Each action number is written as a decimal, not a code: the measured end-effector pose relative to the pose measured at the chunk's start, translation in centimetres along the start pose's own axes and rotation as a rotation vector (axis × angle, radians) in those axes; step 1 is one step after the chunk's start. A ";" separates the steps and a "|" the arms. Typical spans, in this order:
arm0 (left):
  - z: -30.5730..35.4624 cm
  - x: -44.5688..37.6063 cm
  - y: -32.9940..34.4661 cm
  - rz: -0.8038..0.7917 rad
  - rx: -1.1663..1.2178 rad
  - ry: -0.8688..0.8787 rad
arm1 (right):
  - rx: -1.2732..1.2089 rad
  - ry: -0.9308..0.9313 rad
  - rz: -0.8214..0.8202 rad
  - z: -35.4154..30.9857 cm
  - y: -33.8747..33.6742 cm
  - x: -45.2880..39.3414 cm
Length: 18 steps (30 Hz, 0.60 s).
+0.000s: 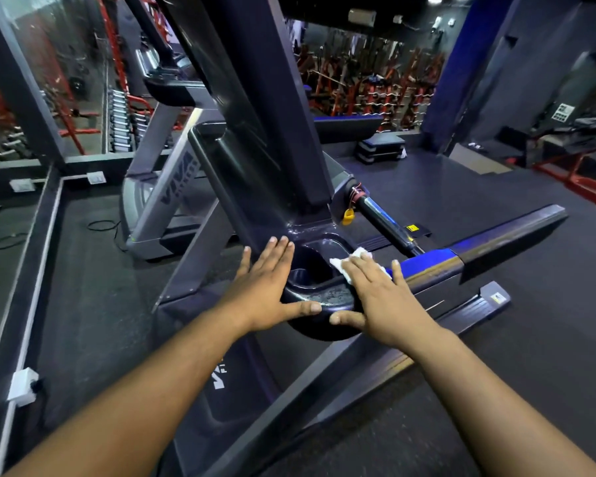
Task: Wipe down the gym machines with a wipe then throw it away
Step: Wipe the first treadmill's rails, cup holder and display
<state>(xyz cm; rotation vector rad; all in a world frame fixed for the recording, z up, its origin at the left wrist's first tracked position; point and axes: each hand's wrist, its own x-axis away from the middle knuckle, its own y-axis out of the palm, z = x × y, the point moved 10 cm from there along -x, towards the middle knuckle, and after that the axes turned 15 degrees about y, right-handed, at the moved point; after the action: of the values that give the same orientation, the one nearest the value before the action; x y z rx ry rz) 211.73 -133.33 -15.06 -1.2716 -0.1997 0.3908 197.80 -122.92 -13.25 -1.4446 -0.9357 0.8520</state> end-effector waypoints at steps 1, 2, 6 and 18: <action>-0.1 0.0 0.1 0.020 0.004 -0.006 | -0.043 0.006 -0.013 -0.3 0.2 0.1; -0.2 0.0 0.2 0.042 0.009 -0.011 | -0.067 -0.015 -0.018 -1.2 0.3 0.7; -0.4 0.1 0.5 0.081 -0.006 -0.007 | -0.002 -0.176 0.019 -4.9 1.9 5.0; -0.3 -0.1 0.5 0.071 -0.049 -0.015 | -0.118 -0.068 0.284 -2.0 2.5 5.8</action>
<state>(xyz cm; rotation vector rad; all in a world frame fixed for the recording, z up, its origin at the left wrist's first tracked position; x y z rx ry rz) 211.62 -133.53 -15.57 -1.3266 -0.1779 0.4584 202.24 -118.53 -15.50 -1.6860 -0.8547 1.0748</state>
